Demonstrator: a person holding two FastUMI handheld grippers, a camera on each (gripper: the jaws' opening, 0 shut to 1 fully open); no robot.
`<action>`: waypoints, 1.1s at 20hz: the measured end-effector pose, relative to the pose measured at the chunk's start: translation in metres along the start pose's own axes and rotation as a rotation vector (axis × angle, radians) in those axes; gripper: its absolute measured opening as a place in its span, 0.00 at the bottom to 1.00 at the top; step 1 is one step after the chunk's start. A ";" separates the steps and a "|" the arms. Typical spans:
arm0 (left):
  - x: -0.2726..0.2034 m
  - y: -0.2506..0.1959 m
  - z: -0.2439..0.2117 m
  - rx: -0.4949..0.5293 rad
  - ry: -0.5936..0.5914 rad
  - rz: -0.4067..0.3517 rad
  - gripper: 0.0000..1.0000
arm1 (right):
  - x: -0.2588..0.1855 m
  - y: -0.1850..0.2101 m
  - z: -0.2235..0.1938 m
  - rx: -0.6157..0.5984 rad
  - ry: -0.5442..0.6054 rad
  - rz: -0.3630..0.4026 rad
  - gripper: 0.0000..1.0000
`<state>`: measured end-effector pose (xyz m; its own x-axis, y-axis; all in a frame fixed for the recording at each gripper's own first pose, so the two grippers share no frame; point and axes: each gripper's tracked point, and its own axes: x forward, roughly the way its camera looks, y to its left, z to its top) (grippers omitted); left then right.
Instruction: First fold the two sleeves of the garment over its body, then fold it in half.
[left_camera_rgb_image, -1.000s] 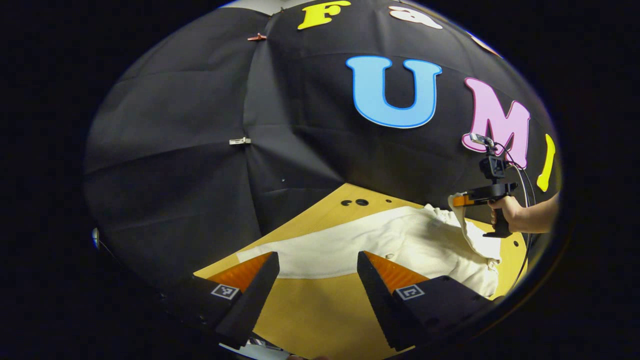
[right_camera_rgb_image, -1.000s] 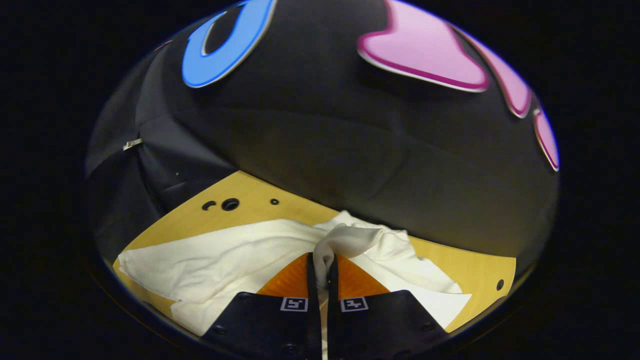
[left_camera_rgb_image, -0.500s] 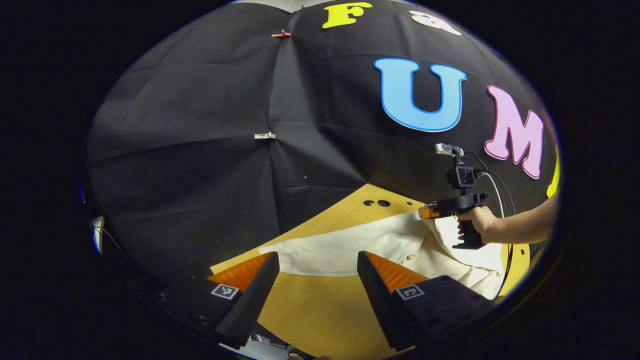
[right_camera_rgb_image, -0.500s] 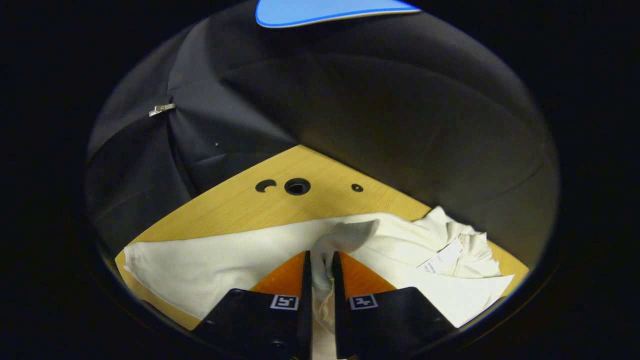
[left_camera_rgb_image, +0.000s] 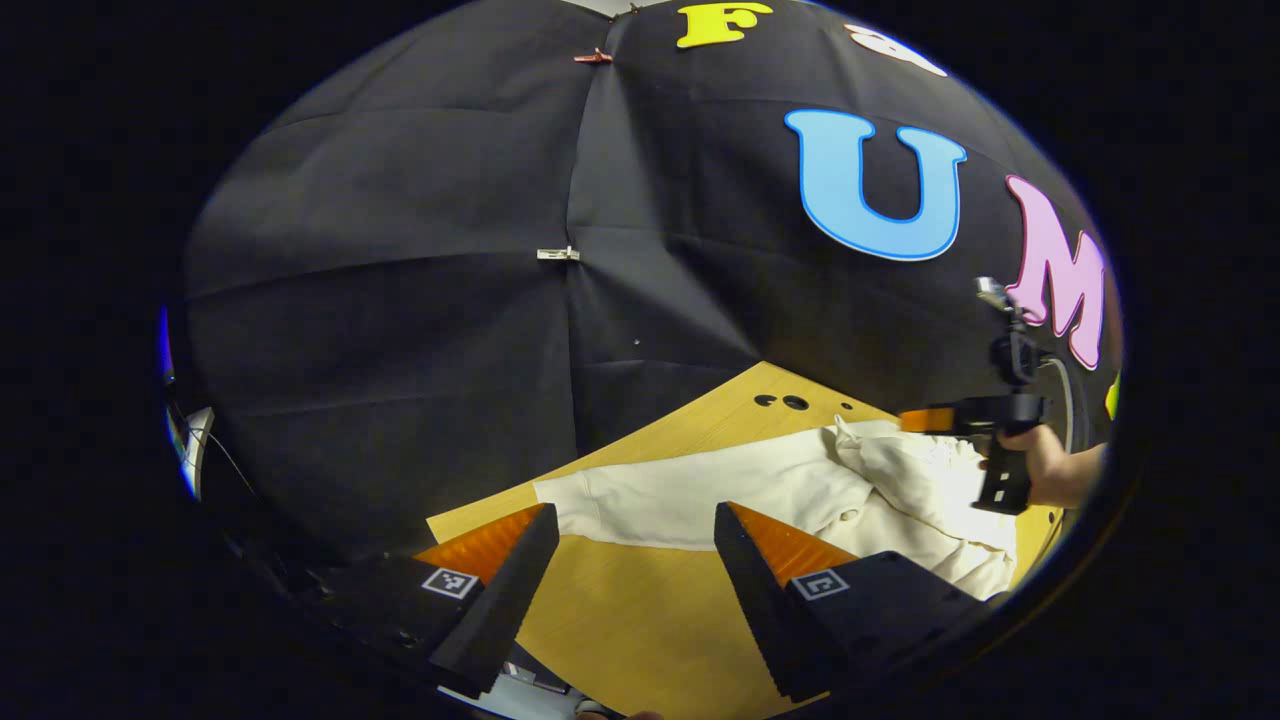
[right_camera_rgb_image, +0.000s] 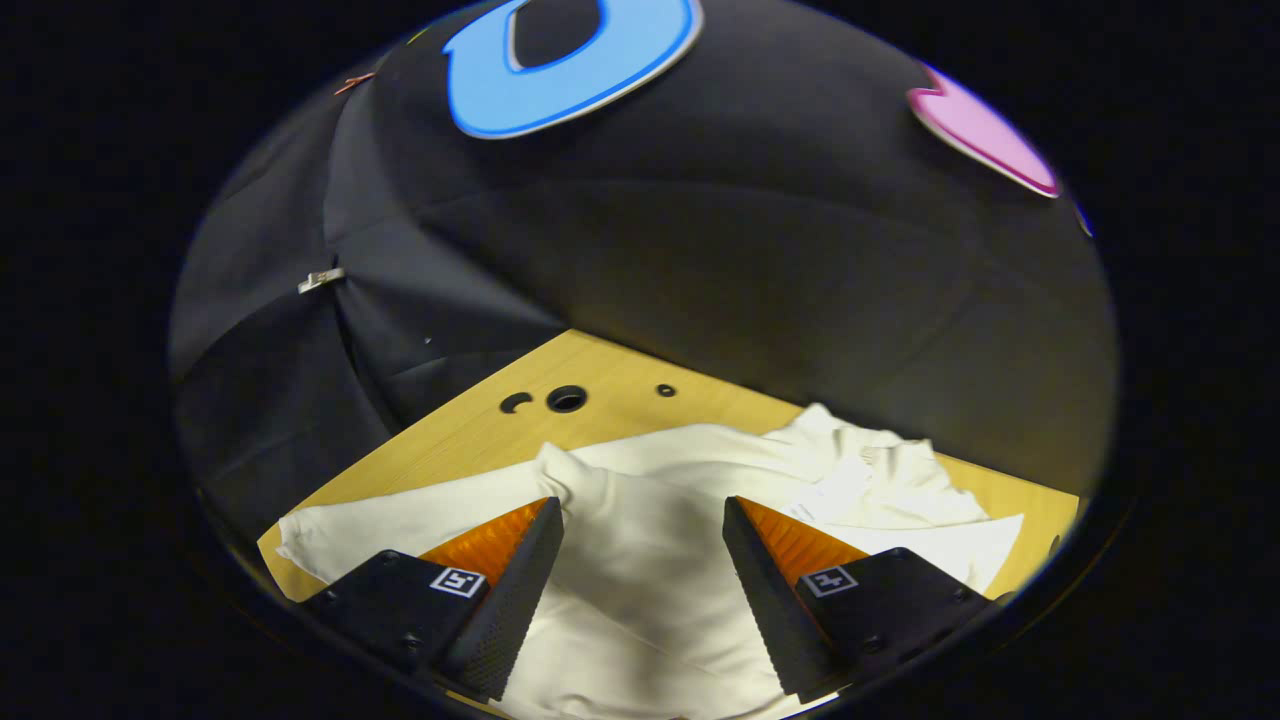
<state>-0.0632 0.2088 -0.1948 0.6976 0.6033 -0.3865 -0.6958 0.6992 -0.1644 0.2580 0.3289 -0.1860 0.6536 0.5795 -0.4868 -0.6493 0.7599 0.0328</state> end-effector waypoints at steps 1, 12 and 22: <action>0.009 0.006 -0.002 0.011 0.005 0.012 0.98 | -0.015 -0.020 0.005 0.023 -0.019 -0.029 0.98; 0.128 0.058 -0.034 0.012 0.132 0.084 0.94 | -0.189 -0.170 -0.014 0.189 -0.102 -0.362 0.99; 0.144 0.068 -0.091 0.013 0.285 0.087 0.99 | -0.307 -0.208 -0.051 0.263 -0.129 -0.548 0.99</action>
<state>-0.0259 0.3081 -0.3443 0.5581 0.5300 -0.6385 -0.7472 0.6556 -0.1090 0.1724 -0.0221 -0.0879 0.9172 0.1030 -0.3849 -0.0992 0.9946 0.0298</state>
